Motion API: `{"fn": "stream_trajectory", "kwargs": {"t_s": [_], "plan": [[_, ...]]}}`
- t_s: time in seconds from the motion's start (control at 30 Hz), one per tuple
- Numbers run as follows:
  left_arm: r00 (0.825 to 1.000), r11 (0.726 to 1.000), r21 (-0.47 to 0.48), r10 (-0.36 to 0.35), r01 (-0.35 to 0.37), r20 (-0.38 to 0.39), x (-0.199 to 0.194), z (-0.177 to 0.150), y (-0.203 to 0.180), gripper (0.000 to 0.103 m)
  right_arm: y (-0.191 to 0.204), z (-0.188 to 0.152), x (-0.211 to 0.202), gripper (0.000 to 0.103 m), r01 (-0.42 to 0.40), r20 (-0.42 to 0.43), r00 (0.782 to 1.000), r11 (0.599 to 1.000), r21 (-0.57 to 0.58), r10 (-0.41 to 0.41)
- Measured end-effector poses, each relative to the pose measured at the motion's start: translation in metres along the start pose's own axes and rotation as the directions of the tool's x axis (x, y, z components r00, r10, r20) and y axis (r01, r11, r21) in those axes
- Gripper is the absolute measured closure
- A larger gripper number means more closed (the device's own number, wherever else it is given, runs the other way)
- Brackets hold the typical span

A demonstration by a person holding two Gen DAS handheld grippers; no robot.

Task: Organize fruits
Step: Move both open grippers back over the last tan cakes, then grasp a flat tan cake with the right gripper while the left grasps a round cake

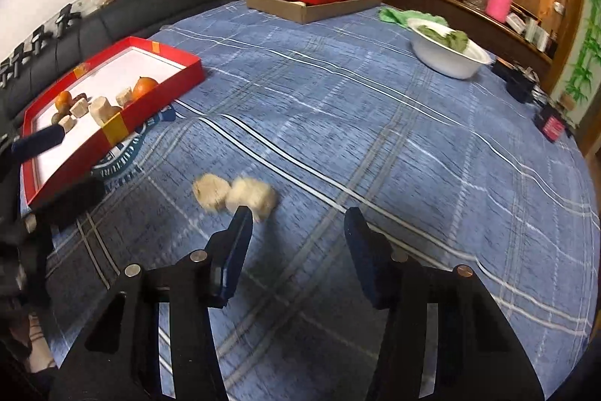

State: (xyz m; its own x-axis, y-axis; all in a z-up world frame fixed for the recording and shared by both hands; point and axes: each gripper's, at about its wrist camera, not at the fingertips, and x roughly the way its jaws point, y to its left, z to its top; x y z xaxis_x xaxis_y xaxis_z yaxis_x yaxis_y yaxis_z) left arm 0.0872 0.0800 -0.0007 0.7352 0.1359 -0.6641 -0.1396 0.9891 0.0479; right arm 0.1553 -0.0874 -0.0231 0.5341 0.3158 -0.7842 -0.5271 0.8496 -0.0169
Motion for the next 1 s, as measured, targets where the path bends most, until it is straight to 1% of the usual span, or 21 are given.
{"fn": "stream_trajectory", "kwargs": {"t_s": [0.13, 0.2, 0.27, 0.3, 0.33, 0.43, 0.5, 0.57, 0.6, 0.63, 0.67, 0.7, 0.73, 0.77, 0.87, 1.0], "plan": [[1.0, 1.0, -0.017, 0.0, 0.0, -0.028, 0.009, 0.0, 0.002, 0.016, 0.011, 0.007, 0.019, 0.052, -0.044, -0.028, 0.999, 0.999, -0.031, 0.043], [0.999, 1.0, -0.012, -0.007, 0.007, -0.041, 0.013, 0.0, 0.0, 0.016, 0.013, 0.008, 0.026, 0.053, -0.05, -0.031, 0.998, 0.998, -0.041, 0.048], [0.999, 1.0, -0.002, -0.013, 0.013, -0.052, 0.018, 0.001, -0.004, 0.017, 0.013, 0.009, 0.031, 0.062, -0.06, -0.035, 0.998, 0.997, -0.043, 0.058], [0.998, 1.0, 0.001, -0.016, 0.016, -0.055, 0.019, 0.002, -0.006, 0.018, 0.014, 0.01, 0.031, 0.081, -0.064, -0.032, 0.998, 0.997, -0.049, 0.062], [0.998, 1.0, 0.005, -0.018, 0.018, -0.06, 0.022, 0.003, -0.008, 0.019, 0.015, 0.011, 0.031, 0.086, -0.068, -0.032, 0.997, 0.996, -0.054, 0.066], [0.996, 0.999, 0.007, -0.037, 0.038, -0.083, 0.033, 0.008, -0.02, 0.024, 0.013, 0.009, 0.028, 0.086, -0.08, -0.032, 0.996, 0.996, -0.046, 0.079], [0.993, 0.998, 0.009, -0.053, 0.054, -0.104, 0.042, 0.013, -0.029, 0.033, 0.007, 0.006, 0.022, 0.086, -0.073, -0.018, 0.997, 0.997, -0.03, 0.072], [0.988, 0.997, 0.014, -0.067, 0.07, -0.139, 0.055, 0.016, -0.042, 0.037, -0.005, 0.004, 0.013, 0.086, -0.068, -0.002, 0.998, 0.998, -0.001, 0.068], [0.984, 0.997, 0.017, -0.077, 0.081, -0.163, 0.06, 0.018, -0.047, 0.043, -0.01, 0.002, 0.01, 0.086, -0.064, 0.007, 0.998, 0.998, 0.013, 0.064], [0.977, 0.995, 0.013, -0.098, 0.103, -0.187, 0.067, 0.019, -0.052, 0.047, -0.017, 0.001, 0.005, 0.086, -0.059, 0.016, 0.998, 0.998, 0.032, 0.058], [0.971, 0.994, 0.003, -0.11, 0.113, -0.212, 0.074, 0.021, -0.056, 0.055, -0.024, -0.001, 0.001, 0.086, -0.055, 0.025, 0.998, 0.997, 0.051, 0.054], [0.97, 0.996, 0.005, -0.089, 0.092, -0.226, 0.079, 0.023, -0.06, 0.059, -0.028, -0.003, -0.002, 0.086, -0.05, 0.03, 0.998, 0.997, 0.063, 0.049], [0.973, 0.997, 0.02, -0.074, 0.081, -0.221, 0.08, 0.026, -0.064, 0.065, -0.033, -0.005, -0.005, 0.086, -0.046, 0.034, 0.998, 0.996, 0.073, 0.044], [0.973, 0.995, 0.048, -0.071, 0.083, -0.219, 0.081, 0.027, -0.069, 0.077, -0.037, -0.008, -0.008, 0.086, -0.045, 0.036, 0.998, 0.996, 0.081, 0.042], [0.976, 0.995, 0.064, -0.058, 0.073, -0.208, 0.076, 0.025, -0.072, 0.078, -0.042, -0.013, -0.013, 0.086, -0.048, 0.04, 0.998, 0.994, 0.097, 0.044], [0.984, 0.994, 0.025, -0.1, 0.104, -0.148, 0.048, 0.025, -0.068, 0.078, -0.04, -0.013, -0.019, 0.086, -0.061, 0.054, 0.997, 0.994, 0.093, 0.056]]}}
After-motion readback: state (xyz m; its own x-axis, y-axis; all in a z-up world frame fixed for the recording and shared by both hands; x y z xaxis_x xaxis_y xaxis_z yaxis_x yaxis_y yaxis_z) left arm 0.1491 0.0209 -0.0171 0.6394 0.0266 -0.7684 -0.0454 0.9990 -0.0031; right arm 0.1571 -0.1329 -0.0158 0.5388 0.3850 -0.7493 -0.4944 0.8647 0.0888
